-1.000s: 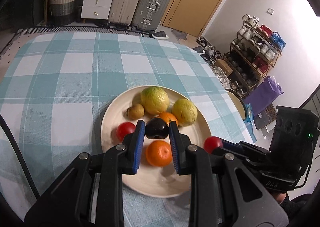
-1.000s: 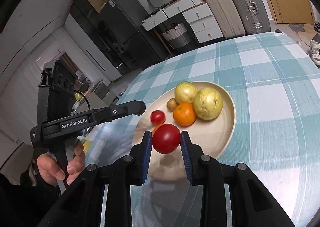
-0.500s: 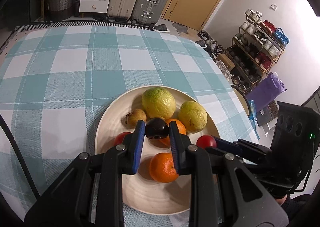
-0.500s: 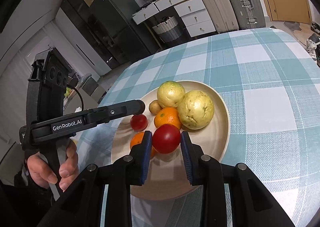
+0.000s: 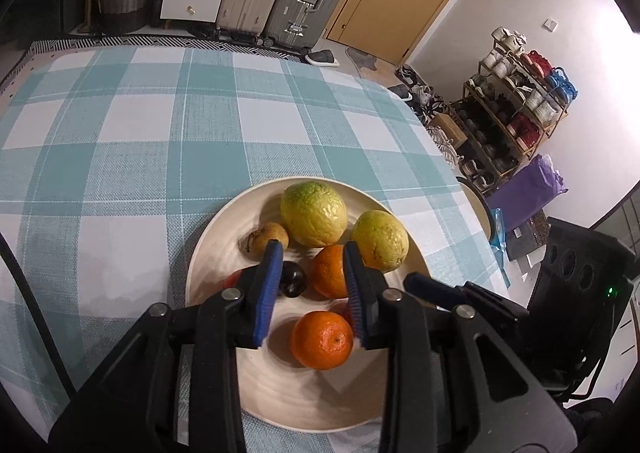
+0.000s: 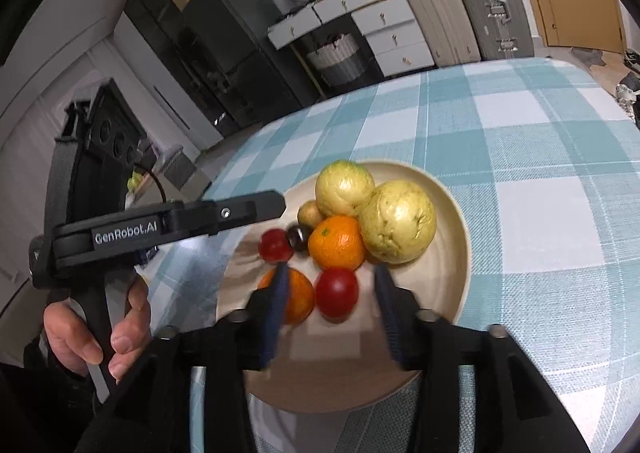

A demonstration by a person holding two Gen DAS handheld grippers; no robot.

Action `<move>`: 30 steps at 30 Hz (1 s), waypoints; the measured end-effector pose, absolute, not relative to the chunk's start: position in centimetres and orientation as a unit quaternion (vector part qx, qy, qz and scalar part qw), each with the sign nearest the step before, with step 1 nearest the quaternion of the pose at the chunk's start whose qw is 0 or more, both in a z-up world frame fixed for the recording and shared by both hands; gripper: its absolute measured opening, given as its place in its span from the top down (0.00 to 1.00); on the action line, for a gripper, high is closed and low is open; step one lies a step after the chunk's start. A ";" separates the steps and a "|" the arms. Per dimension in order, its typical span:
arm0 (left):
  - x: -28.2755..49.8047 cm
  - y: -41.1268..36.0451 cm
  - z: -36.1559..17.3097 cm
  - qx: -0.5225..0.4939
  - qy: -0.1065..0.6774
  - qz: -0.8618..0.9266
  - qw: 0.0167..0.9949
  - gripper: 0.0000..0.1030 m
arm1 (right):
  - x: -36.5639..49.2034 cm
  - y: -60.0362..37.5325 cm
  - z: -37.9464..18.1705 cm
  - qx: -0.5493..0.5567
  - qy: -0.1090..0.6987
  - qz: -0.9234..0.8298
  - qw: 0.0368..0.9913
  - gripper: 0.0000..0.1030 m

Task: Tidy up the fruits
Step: 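Carry the plum and tomato onto the cream plate and open both grippers, then withdraw both grippers toward the remaining tan fruit and dark plum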

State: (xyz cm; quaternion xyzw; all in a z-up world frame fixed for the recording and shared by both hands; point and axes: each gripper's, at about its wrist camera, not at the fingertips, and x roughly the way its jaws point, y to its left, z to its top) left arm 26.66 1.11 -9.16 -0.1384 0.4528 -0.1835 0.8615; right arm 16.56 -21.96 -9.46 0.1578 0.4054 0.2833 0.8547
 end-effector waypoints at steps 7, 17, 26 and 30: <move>25.0 1.7 -7.7 -0.141 0.442 -0.174 0.869 0.70 | 15.2 -23.3 -8.1 0.165 0.389 0.273 0.864 0.48; 20.7 1.8 -6.2 -0.121 0.434 -0.156 0.879 0.61 | 11.8 -24.1 -6.6 0.151 0.385 0.255 0.874 0.48; 16.4 0.9 -6.3 -0.089 0.433 -0.123 0.889 0.36 | 9.4 -24.8 -5.4 0.142 0.375 0.232 0.886 0.31; 14.7 0.2 -6.6 -0.078 0.440 -0.114 0.887 0.23 | 8.3 -25.1 -4.8 0.128 0.371 0.217 0.894 0.17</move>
